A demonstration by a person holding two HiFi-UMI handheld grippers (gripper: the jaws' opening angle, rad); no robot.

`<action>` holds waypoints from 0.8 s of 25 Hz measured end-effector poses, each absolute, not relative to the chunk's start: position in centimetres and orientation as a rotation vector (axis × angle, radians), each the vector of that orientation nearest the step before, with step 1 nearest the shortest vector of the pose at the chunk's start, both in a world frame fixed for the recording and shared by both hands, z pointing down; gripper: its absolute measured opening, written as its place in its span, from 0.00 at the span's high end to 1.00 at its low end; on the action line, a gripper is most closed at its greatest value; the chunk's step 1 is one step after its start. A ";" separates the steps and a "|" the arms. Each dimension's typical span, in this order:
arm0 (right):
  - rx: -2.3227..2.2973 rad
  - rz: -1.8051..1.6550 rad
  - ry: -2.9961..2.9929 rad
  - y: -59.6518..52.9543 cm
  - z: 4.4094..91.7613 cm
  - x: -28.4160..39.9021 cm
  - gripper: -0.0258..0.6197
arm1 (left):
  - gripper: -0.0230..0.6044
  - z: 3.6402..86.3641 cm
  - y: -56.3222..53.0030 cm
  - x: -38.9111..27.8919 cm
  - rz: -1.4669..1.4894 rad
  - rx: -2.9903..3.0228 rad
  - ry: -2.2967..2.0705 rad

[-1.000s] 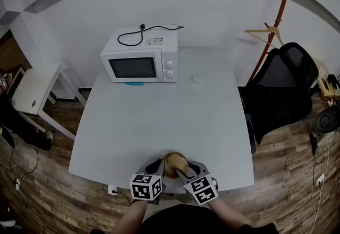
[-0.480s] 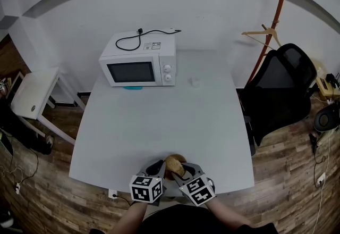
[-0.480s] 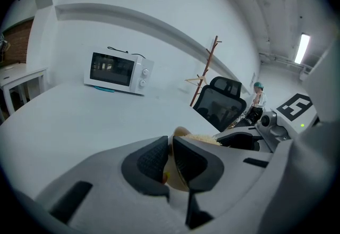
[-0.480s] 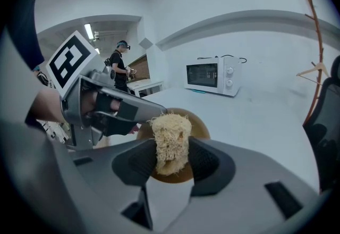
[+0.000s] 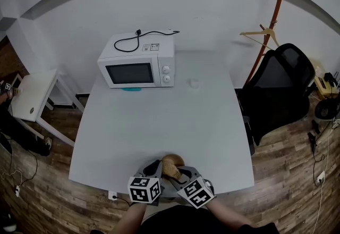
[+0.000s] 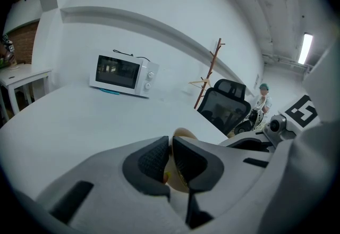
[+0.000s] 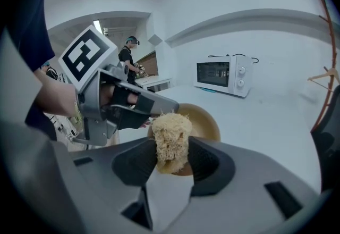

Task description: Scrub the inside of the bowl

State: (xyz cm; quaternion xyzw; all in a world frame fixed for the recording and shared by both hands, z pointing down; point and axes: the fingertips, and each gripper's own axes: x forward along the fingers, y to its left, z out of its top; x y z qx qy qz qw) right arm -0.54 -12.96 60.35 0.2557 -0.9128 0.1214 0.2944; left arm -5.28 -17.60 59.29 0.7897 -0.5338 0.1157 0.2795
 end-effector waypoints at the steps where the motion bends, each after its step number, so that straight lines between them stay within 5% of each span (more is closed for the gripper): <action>1: 0.681 0.320 -2.424 -13.0 60.4 -0.4 0.69 | 0.91 59.3 -17.6 -5.3 0.308 2.118 -1.431; 20: 0.886 0.392 -2.337 -15.0 61.1 3.1 0.69 | 0.91 59.7 -16.9 -3.6 0.317 2.164 -1.372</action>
